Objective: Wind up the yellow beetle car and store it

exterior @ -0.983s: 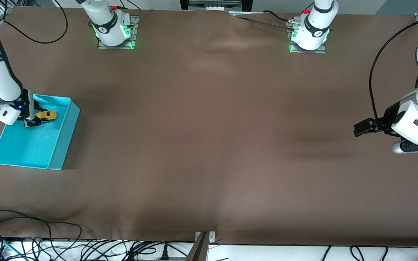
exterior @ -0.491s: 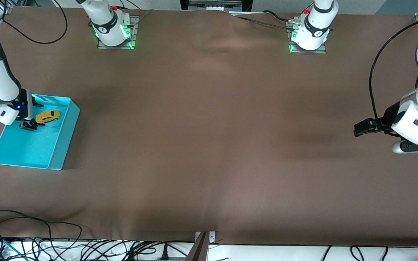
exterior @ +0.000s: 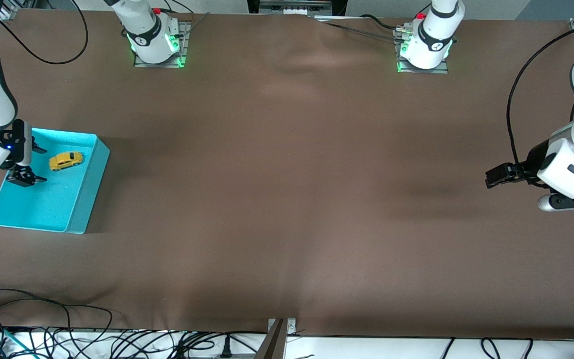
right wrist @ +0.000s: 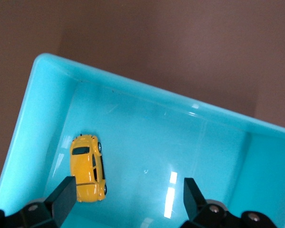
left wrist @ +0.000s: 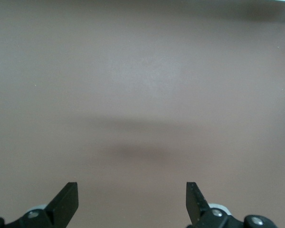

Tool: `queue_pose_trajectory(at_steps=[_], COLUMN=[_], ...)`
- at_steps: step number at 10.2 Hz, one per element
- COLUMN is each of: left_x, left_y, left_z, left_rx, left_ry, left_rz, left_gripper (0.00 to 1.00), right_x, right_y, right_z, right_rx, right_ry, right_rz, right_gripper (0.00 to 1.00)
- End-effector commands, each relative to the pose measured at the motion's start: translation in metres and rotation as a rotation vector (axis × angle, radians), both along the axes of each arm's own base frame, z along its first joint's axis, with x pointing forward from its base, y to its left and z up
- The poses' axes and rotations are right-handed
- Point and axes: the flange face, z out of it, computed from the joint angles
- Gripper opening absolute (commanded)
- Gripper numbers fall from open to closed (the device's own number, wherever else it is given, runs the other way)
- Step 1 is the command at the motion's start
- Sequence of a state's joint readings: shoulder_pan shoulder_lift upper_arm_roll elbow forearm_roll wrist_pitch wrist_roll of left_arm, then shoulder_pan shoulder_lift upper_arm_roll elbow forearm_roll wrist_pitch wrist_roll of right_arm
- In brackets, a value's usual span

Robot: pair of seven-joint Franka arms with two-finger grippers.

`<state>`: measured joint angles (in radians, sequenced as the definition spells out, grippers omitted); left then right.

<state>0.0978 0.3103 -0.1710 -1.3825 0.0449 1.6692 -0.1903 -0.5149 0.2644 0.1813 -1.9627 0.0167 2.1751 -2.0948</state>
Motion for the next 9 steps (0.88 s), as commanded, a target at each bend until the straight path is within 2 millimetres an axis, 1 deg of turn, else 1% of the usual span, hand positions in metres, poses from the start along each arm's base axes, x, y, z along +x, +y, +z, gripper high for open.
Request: queue_pose_trajectory(at_steps=[1,2,3,5,6,7,9], left_x=[-0.002,-0.002,-0.002,-0.002,-0.002,-0.002,-0.002], left_y=[0.0,0.001,0.002,0.002,0.003,0.004,0.004], left_z=[0.003,0.004,0.003,0.004,0.004,0.003,0.003], left_rx=[-0.087,-0.091,-0.093,-0.093,-0.091,-0.091,-0.091], left_ry=[0.012,0.009,0.012,0.011,0.01,0.012,0.012], left_rz=[0.001,0.005,0.006,0.008,0.008,0.011,0.009], left_gripper=[1.0,1.0,1.0,1.0,1.0,1.0,1.0], right_x=[-0.001,-0.001,-0.007,-0.015,-0.017,-0.02,-0.018], right_y=[0.042,0.062,0.085,0.123,0.142,0.154,0.179], right_z=[0.056,0.079,0.101,0.137,0.152,0.165,0.193], right_rx=[-0.034,-0.044,-0.048,-0.057,-0.052,-0.04,-0.009], right_ry=[-0.048,-0.068,-0.048,-0.042,-0.063,-0.07,-0.047], right_rz=[-0.131,-0.233,-0.31,-0.476,-0.601,-0.747,-1.005], right_gripper=[1.0,1.0,1.0,1.0,1.0,1.0,1.0])
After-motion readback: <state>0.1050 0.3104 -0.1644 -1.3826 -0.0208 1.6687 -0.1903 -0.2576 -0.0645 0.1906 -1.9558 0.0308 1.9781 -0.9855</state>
